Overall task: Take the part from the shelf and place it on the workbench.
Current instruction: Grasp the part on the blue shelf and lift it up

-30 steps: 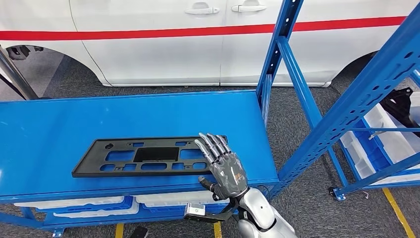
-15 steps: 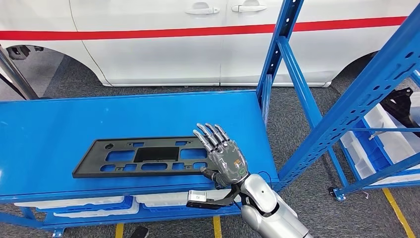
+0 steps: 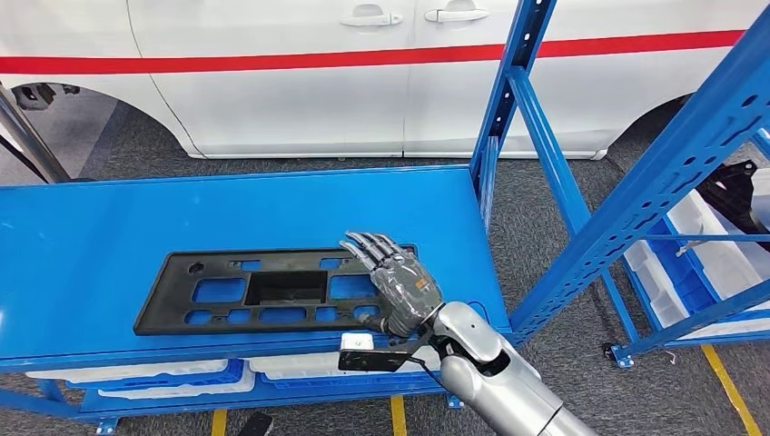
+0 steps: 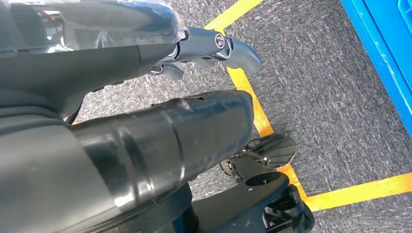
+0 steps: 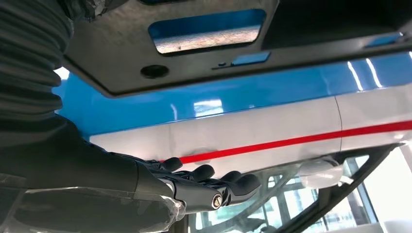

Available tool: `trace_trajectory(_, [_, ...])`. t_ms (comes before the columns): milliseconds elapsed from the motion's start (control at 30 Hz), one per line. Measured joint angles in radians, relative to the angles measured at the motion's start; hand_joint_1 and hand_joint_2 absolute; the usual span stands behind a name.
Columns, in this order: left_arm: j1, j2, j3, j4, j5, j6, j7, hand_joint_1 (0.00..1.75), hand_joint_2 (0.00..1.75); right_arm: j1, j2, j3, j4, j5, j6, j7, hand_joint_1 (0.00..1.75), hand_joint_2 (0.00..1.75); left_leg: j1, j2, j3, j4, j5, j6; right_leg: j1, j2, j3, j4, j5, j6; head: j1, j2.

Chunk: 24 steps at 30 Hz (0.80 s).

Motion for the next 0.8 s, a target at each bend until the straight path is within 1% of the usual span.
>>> trace_trajectory(167, [-0.001,0.000,0.000,0.000,0.000,0.000,0.000,0.00,0.00,-0.026,-0.001,0.016,0.024,-0.001,0.022,0.004,0.00,1.75,0.000,0.000,0.000,0.000,0.000,0.000,0.000,0.000,0.000,0.000,0.000,0.000,0.000,0.000])
trace_trajectory(500, [-0.002,0.000,0.000,0.000,0.001,0.000,0.002,0.00,0.00,-0.043,0.003,0.035,0.070,0.005,0.010,0.012,0.00,1.75,0.000,0.000,0.000,0.000,0.000,0.000,0.000,0.000,0.000,0.000,0.000,0.000,0.000,0.000])
trace_trajectory(800, [0.000,0.000,0.000,0.000,-0.002,0.002,0.009,0.00,0.00,-0.040,0.003,0.035,0.083,0.031,-0.070,0.018,0.00,1.75,0.000,0.000,0.000,0.000,0.000,0.000,0.000,0.000,0.000,0.000,0.000,0.000,0.000,0.000])
